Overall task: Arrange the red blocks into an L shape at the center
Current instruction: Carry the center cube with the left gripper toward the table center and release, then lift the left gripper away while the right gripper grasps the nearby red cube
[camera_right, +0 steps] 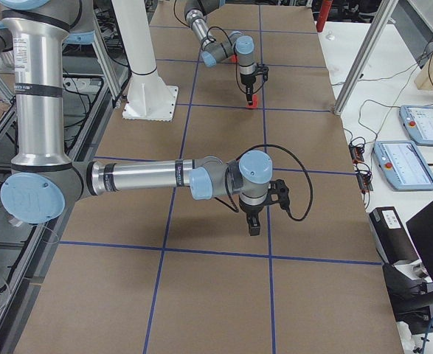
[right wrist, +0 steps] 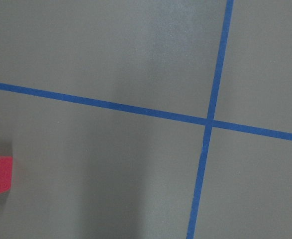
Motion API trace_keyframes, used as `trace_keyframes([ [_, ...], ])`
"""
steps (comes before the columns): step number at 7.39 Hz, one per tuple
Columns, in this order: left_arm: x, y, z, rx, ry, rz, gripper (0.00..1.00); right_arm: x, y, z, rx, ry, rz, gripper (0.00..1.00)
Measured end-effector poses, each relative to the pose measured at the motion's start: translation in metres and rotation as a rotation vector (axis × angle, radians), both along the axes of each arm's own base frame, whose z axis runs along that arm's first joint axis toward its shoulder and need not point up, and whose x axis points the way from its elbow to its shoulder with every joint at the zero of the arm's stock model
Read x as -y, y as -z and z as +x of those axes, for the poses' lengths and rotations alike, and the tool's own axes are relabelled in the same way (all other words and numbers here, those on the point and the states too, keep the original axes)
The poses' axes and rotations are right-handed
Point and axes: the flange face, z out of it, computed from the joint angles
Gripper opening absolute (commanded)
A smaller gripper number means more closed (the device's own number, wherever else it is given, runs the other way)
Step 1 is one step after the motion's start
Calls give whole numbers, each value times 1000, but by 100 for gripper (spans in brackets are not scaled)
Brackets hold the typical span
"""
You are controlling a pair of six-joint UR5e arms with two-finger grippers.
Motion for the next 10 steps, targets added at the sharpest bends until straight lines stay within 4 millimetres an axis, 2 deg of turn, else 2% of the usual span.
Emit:
trace_keyframes([
  [2,0,-3,3,3,7,-14,100,1,3,0,2,0,3,99],
  [4,-1,-2,4,-3,19,-28,100,11,19,-1,7,0,34,99],
  [5,1,8,-3,-20,26,-23,100,15,25,-4,16,1,42,99],
  [6,9,23,-22,-46,44,-12,100,17,34,-15,41,16,47,99],
  [7,23,32,-48,-65,66,-8,100,17,50,-41,73,34,45,99],
  [8,41,28,-82,-72,88,-20,100,16,72,-77,90,27,33,99],
  [9,58,13,-126,-76,103,-39,100,13,91,-121,91,4,37,99],
  [10,67,-11,-172,-76,100,-37,100,5,102,-164,84,-15,48,99],
])
